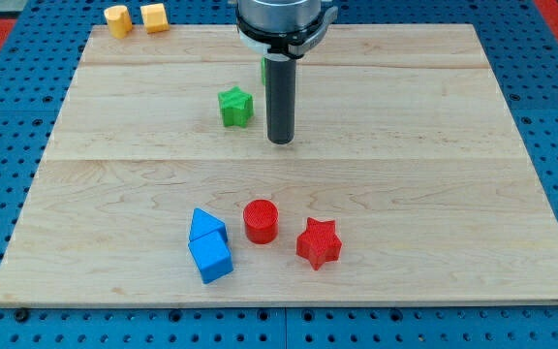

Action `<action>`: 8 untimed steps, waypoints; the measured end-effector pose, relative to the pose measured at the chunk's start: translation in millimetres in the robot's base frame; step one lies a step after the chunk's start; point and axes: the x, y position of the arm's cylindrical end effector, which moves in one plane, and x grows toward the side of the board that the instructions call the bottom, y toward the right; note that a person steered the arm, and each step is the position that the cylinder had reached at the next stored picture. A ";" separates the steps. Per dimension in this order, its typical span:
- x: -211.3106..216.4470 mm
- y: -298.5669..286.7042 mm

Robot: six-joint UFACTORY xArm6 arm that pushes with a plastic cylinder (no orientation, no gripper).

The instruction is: Place the arm to the bottom of the green star

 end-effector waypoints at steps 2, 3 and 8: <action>3.0 -17.2; 3.4 -18.4; 7.8 -41.9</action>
